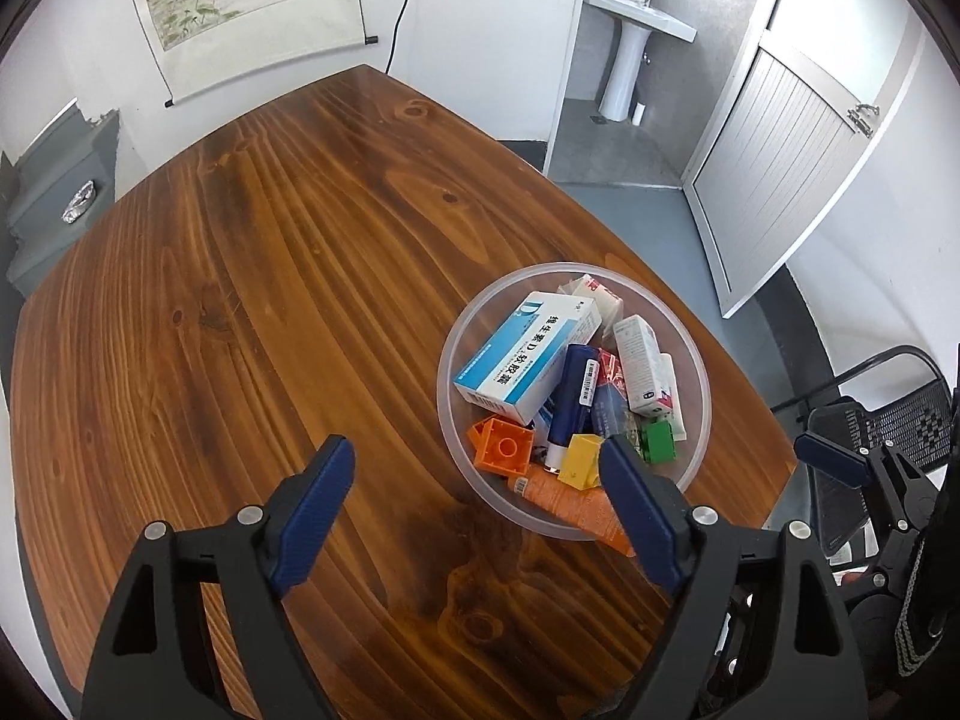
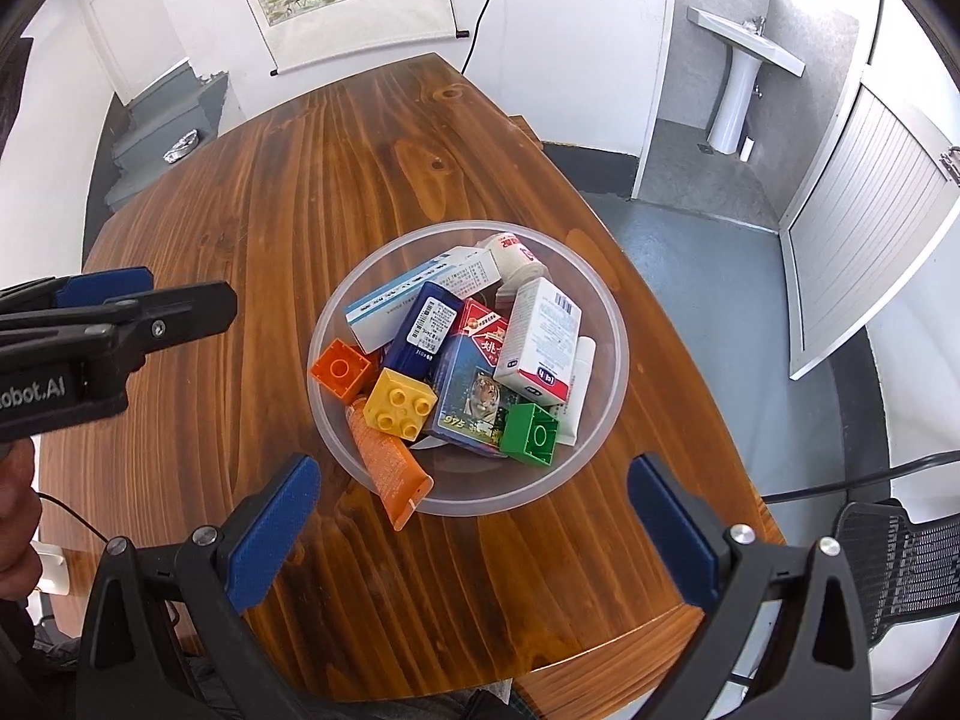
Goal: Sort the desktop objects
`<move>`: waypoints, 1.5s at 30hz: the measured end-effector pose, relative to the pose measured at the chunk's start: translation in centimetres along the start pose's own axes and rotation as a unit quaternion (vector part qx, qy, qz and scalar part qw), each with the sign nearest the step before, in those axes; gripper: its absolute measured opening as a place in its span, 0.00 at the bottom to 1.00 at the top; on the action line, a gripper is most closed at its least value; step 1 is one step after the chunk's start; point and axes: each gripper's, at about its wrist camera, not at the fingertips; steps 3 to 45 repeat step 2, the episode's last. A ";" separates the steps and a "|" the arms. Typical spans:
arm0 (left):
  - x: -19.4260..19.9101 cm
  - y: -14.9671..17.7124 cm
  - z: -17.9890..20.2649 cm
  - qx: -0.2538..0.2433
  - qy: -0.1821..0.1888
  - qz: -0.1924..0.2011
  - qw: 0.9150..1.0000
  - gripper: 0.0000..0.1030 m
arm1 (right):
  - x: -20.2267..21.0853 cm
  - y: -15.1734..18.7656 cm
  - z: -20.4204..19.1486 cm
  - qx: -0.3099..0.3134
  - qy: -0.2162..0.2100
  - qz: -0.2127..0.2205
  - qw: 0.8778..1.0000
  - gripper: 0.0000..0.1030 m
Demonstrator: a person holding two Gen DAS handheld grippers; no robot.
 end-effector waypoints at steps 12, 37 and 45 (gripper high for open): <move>-0.2 0.0 0.0 -0.002 0.011 -0.002 1.000 0.84 | -0.2 0.0 0.0 -0.001 0.000 -0.003 1.000 1.00; -0.2 0.0 0.0 -0.002 0.011 -0.002 1.000 0.84 | -0.2 0.0 0.0 -0.001 0.000 -0.003 1.000 1.00; -0.2 0.0 0.0 -0.002 0.011 -0.002 1.000 0.84 | -0.2 0.0 0.0 -0.001 0.000 -0.003 1.000 1.00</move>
Point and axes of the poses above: each gripper's, at about its wrist camera, not at the fingertips, and x roughly against the way its jaws point, z to its right, y to its underside, and after that the axes turned 7 degrees about y, right-handed
